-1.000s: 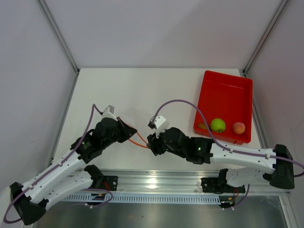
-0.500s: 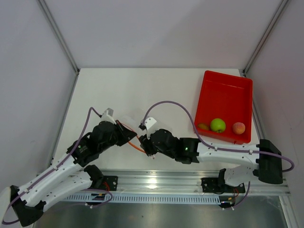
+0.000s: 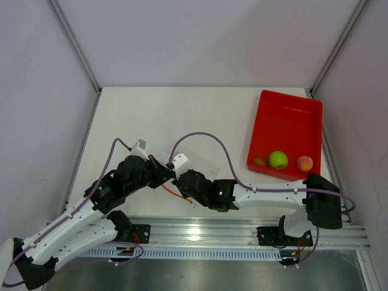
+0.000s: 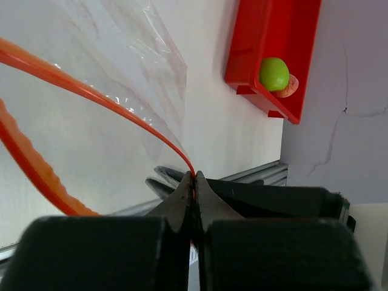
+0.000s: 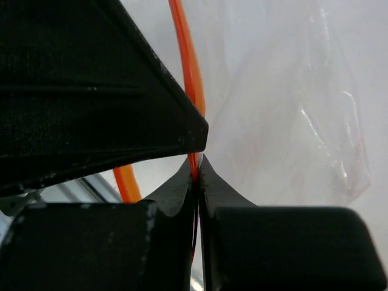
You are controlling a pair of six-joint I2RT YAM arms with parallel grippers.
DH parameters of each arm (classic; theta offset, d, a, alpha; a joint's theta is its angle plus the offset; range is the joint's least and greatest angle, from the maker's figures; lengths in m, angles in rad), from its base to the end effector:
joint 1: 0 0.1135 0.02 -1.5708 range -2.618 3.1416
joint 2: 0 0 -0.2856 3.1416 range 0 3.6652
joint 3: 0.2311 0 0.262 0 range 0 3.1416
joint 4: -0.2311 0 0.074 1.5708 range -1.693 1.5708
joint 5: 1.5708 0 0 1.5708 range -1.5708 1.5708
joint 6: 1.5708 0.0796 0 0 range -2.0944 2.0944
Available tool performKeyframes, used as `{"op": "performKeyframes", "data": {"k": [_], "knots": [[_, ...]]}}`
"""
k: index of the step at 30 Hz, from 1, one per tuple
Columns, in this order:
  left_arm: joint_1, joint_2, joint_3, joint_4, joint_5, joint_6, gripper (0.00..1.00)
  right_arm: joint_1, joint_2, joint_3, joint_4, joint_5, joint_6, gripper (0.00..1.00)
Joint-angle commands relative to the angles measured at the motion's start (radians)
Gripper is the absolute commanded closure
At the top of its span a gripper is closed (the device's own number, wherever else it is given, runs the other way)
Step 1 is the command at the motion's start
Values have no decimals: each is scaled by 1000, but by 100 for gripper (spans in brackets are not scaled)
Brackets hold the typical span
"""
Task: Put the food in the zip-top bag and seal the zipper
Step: Open the zipper of the food storage bag at the center of the board.
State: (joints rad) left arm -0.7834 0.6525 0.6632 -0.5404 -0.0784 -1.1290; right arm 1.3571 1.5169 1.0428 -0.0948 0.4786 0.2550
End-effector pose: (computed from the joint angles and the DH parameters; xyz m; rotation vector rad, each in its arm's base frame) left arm 0.1318 -0.1225 0.2722 -0.4434 2.2419 -1.0185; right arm 0.1166 0.3644 0.2577 -0.8545 1.9225 0.4716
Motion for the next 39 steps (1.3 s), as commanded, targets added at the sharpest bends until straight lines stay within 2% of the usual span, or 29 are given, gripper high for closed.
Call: {"op": "performKeyframes", "data": {"k": [1, 2, 3, 4, 6, 9, 14, 20, 29, 34, 39], "knots": [[-8, -30, -7, 13, 16, 3, 99, 16, 19, 48, 46, 127, -2, 100], [-10, -37, -1, 1, 6, 12, 99, 16, 17, 48, 41, 132, 7, 100], [-10, -63, 3, -12, -27, 30, 74, 16, 16, 51, 30, 132, 19, 100], [-11, -83, 4, -29, -52, 38, 56, 14, 9, 52, 24, 132, 33, 100], [-19, -170, -4, -87, -113, 54, 30, 14, 0, 49, 18, 117, 56, 100], [-19, -295, -19, -122, -184, 106, 19, 13, -9, 52, -3, 98, 101, 100], [-19, -347, -17, -240, -205, 115, 24, 10, -34, 59, -14, 61, 161, 100], [-19, -355, -118, -201, -109, 81, 36, 5, -60, 86, -23, 35, 167, 100], [-20, -257, -137, -162, -103, 69, 46, 8, -126, 79, 0, 9, 162, 100], [-20, -338, -157, -130, -80, 86, 39, 2, -147, 63, -13, 31, 138, 100], [-22, -415, -131, -200, -98, 90, 25, 4, -146, 40, -16, 55, 125, 100]]}}
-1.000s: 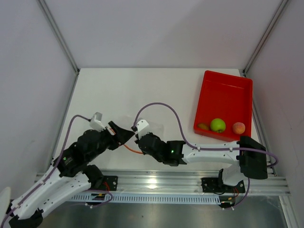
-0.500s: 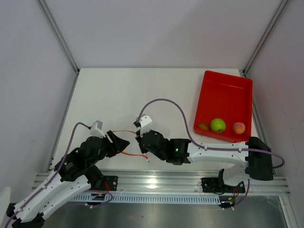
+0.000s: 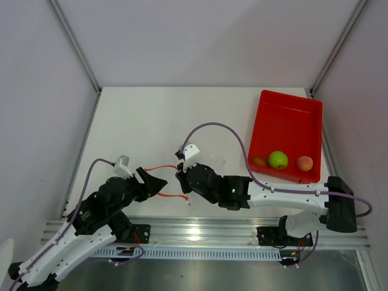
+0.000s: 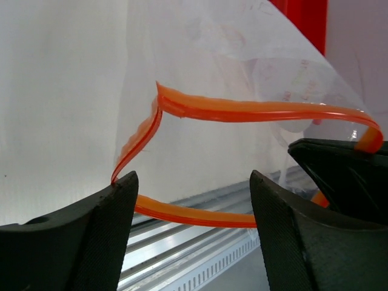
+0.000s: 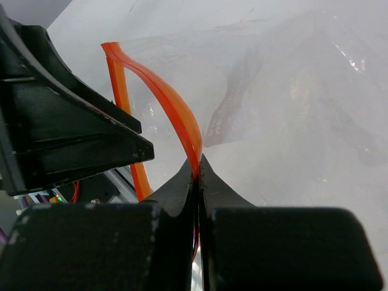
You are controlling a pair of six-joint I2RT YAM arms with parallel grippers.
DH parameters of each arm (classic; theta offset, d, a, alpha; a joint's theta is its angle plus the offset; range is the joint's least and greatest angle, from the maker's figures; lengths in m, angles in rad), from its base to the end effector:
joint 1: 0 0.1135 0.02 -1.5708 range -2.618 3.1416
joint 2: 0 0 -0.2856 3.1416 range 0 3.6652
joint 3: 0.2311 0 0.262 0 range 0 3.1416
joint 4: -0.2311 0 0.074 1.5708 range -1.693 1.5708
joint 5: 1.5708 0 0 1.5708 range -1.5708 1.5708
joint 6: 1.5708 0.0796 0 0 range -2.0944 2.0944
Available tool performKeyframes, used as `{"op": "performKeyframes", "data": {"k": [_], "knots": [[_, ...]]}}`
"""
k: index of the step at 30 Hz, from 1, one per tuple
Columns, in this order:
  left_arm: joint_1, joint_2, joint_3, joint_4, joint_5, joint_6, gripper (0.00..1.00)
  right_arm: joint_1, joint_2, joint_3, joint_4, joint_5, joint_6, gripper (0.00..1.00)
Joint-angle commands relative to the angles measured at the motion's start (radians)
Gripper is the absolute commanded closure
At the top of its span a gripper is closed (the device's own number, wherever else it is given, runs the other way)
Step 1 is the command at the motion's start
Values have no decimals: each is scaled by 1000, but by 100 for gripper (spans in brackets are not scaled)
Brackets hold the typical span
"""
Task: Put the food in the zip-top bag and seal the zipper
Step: Open the zipper of the food storage bag at the center of the board.
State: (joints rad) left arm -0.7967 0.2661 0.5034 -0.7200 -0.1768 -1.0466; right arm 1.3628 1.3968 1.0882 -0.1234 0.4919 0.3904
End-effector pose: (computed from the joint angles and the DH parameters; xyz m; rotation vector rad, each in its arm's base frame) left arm 0.0891 -0.0711 0.2362 -0.3885 2.1531 -0.9358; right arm 0.1117 0.3471 0.3141 -0.6446 1.9015 0.6569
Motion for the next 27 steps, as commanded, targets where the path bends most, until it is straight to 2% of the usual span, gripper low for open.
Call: {"op": "performKeyframes", "data": {"k": [1, 8, 18, 27], "knots": [[-9, -57, 27, -24, 3, 11, 22, -4, -27, -7, 14, 46, -15, 100], [-7, -56, 11, -30, 14, 10, 19, -1, -32, -16, 19, 51, -22, 100], [-9, -131, 18, -42, 20, 13, 21, -14, -35, -37, -6, 83, -24, 100], [-9, -99, -20, -22, 25, 5, 24, -22, -41, -36, -5, 85, -35, 100]]}}
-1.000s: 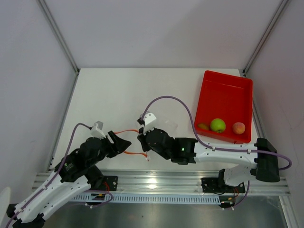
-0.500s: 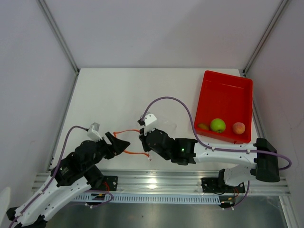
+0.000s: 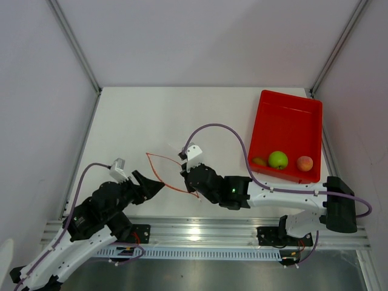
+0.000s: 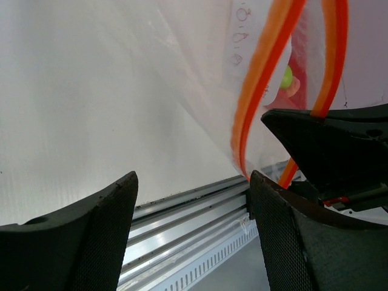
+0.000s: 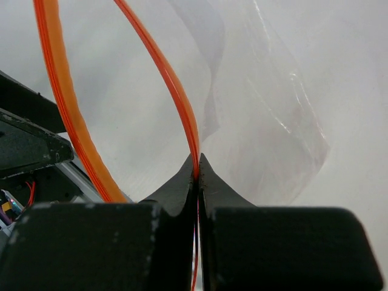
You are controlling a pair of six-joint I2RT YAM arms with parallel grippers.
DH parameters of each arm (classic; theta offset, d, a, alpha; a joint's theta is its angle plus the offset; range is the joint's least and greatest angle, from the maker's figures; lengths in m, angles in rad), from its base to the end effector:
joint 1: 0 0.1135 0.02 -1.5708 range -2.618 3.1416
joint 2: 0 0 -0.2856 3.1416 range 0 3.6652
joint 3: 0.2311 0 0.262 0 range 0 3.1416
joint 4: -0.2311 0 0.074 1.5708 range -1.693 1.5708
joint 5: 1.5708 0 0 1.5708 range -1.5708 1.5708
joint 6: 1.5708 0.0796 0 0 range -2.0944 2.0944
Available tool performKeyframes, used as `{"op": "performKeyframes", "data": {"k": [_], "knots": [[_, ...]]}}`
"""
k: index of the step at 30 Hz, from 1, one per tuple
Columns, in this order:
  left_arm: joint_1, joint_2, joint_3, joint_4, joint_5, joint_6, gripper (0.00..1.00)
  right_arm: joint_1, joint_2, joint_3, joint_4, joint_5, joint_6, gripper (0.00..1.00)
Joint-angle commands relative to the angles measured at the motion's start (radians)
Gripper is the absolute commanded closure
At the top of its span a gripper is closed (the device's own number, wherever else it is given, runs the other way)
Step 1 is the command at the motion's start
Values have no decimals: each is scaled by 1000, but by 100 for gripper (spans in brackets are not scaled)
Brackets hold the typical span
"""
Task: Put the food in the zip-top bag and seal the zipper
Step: Open the zipper of the food storage bag at the center of the board.
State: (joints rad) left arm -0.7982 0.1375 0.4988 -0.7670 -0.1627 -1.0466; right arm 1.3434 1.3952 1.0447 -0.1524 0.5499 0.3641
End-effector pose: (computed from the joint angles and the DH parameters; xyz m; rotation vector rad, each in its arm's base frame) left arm 0.0753 -0.0588 0.2387 -0.3756 2.0897 -1.0089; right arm 0.1205 0.3360 0.2951 -0.6480 1.9270 0.5219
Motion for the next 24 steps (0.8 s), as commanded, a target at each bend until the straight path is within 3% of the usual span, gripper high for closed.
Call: {"op": "performKeyframes", "data": {"k": [1, 12, 16, 19, 20, 22, 23, 24], "knots": [[-6, 39, -22, 29, 8, 7, 23, -1, -39, 9, 25, 16, -8, 100], [-7, 152, 14, 100, -15, 25, 21, 28, -21, 29, 50, -2, 6, 100], [-7, 185, 26, 103, -32, 37, 29, 30, -19, 35, 76, 1, 9, 100], [-6, 221, 21, 117, -31, 59, 50, 26, -15, 60, 88, -10, 9, 100], [-6, 235, 24, 117, -37, 69, 70, 23, -15, 67, 82, -19, 13, 100], [-6, 249, 65, 106, -44, 95, 91, 8, -13, 83, 70, -50, 42, 100], [-6, 257, 79, 69, -50, 111, 99, -3, -10, 86, 44, -60, 61, 100], [-6, 278, 124, 46, -70, 125, 100, -13, -12, 86, 34, -73, 82, 100]]}}
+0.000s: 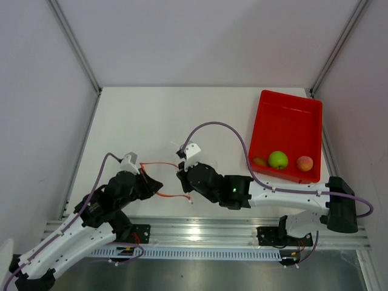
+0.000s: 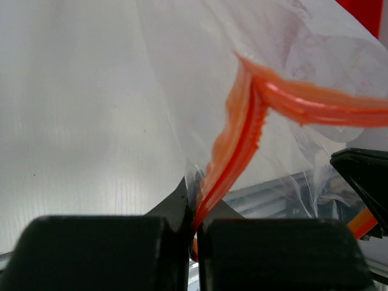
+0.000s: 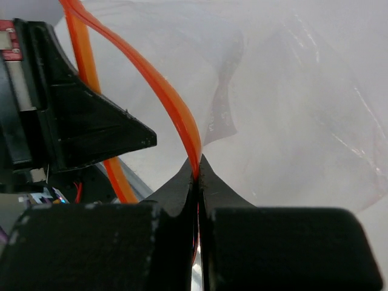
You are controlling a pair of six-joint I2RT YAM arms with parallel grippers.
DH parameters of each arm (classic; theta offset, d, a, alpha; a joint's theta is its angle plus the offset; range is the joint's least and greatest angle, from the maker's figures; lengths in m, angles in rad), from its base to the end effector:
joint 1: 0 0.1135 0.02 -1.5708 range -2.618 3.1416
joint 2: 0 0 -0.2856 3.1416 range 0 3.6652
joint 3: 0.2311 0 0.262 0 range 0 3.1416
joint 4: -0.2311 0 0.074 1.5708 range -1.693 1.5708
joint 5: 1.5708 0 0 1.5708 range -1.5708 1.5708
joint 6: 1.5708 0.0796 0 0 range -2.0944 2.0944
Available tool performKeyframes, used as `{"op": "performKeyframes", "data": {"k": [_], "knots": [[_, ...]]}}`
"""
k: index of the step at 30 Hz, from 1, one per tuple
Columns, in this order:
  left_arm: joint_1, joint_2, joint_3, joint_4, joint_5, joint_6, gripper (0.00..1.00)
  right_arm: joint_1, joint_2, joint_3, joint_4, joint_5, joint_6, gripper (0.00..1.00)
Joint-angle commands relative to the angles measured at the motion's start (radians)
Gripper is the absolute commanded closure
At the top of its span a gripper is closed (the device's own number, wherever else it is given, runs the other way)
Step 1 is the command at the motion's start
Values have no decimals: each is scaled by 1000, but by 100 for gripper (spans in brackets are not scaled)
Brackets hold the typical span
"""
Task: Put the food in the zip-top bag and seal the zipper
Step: Open the zipper of the food storage bag at the center of the board.
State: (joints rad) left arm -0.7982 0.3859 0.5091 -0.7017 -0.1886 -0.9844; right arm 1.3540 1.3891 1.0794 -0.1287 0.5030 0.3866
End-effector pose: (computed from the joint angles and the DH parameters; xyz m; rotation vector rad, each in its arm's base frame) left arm 0.1004 -0.0816 0.2287 -0.3245 2.2341 -0.8154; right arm 0.1149 0.3431 0.3128 -0.6348 1.9039 0.6345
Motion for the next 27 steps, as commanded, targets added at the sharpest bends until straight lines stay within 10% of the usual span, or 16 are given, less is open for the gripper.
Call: {"op": "performKeyframes", "data": {"k": [1, 11, 20, 27], "knots": [[-6, 40, 170, -45, -51, 79, 99, -45, -5, 45, 9, -62, 95, 100], [-6, 85, 600, -308, -62, 323, 100, -183, 24, 10, 136, -489, 343, 100], [-6, 348, 513, -131, 152, 385, 99, -368, -19, -165, 167, -652, 469, 98], [-6, 635, 532, 2, 247, 421, 99, -403, -111, -151, -141, -468, 269, 43]]}}
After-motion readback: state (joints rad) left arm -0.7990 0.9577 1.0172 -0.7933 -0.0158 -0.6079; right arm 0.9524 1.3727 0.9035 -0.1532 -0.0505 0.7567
